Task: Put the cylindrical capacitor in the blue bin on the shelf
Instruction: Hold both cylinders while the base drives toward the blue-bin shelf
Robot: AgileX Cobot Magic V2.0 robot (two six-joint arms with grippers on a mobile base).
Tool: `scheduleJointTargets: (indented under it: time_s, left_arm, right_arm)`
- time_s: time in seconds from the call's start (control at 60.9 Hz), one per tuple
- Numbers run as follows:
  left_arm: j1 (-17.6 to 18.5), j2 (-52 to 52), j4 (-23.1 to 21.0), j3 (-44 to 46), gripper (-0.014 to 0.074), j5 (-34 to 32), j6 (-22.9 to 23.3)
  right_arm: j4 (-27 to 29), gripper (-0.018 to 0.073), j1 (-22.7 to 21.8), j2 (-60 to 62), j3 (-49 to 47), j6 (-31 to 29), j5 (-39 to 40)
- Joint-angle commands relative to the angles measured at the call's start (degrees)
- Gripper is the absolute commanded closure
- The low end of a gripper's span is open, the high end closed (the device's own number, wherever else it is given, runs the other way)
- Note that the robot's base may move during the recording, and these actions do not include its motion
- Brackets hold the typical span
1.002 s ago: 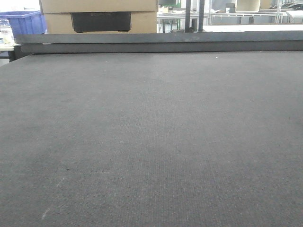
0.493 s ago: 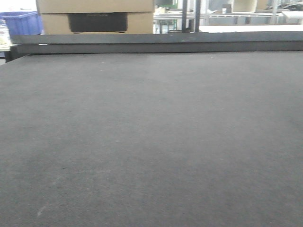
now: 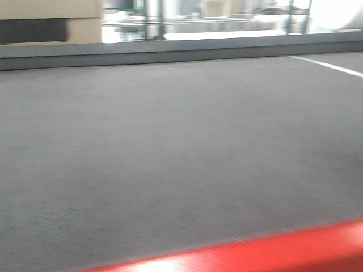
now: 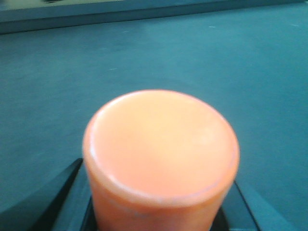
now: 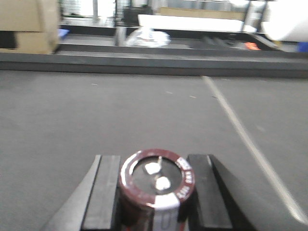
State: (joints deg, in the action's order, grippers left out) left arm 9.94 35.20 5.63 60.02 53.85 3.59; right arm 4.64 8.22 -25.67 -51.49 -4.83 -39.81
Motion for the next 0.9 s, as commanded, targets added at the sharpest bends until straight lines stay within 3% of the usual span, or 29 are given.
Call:
scheduleJointTargets:
  time_s: [0.0,0.887]
  left_arm:
    - [0.47,-0.29,-0.03,0.24,0.0708,-0.87,-0.21]
    - [0.47,-0.28,0.09,0.24,0.0708,-0.87,-0.21]
  right_arm:
    - [-0.45,0.0721,0.14,0.21,-0.34,-0.22,1.25]
    - [-0.45,0.0721,0.14,0.21,-0.34,-0.22,1.25]
